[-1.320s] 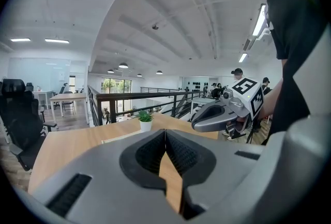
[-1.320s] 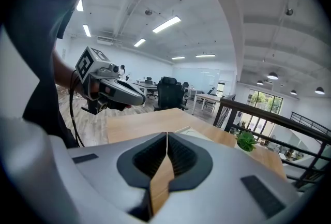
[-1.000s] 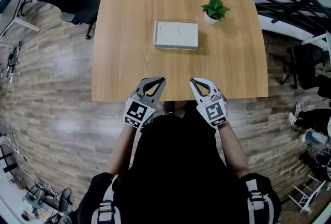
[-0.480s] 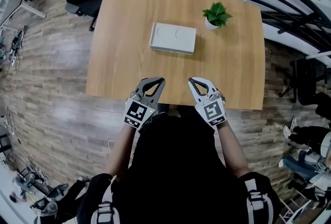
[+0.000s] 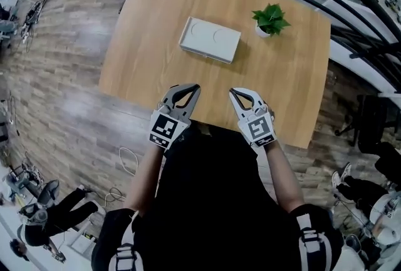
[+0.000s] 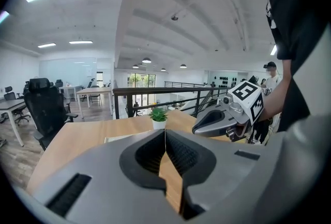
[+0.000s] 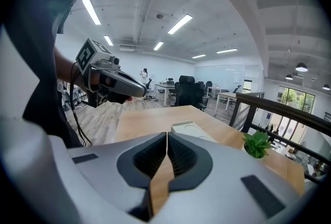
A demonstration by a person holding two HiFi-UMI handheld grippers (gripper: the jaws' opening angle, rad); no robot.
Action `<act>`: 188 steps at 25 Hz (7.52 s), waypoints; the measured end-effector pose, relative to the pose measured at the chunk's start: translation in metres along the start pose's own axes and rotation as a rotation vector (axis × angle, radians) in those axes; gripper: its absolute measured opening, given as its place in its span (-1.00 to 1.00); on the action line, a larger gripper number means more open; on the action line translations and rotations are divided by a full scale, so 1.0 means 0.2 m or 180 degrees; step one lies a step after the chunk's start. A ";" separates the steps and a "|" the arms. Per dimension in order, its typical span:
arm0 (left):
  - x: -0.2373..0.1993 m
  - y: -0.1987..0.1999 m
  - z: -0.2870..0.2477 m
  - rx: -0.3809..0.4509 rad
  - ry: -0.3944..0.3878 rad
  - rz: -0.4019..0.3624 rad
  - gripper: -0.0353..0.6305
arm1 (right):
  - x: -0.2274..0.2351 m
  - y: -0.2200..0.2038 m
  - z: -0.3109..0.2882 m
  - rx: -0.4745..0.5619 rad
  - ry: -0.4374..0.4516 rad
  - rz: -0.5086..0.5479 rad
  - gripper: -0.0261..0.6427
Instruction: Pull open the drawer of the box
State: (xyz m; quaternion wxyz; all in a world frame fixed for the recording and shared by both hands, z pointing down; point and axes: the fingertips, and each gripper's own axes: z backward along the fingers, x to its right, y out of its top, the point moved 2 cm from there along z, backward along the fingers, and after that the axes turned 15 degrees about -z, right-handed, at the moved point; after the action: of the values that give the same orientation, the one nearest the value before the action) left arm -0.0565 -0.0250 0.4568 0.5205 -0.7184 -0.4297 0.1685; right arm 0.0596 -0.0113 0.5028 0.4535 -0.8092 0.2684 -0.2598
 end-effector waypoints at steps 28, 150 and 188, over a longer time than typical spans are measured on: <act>-0.06 -0.61 -0.45 -0.0714 0.0126 0.0262 -0.82 | 0.20 -0.13 -0.09 -0.0242 -0.0047 -0.0249 -0.85; -0.13 -1.15 -0.79 -0.1254 0.0213 0.1747 -0.65 | 0.19 -0.28 -0.09 -0.0559 -0.0072 -0.0324 -0.85; 0.04 -1.21 -0.56 -0.1328 0.0312 0.1718 -0.65 | 0.04 -0.37 -0.01 -0.0539 0.0015 -0.0237 -0.85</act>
State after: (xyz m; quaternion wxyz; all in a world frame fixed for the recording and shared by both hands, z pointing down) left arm -0.0824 -0.0639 0.7200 0.3191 -0.9043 -0.2239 0.1739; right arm 0.0784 0.0143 0.5691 0.3729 -0.8534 0.2603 -0.2548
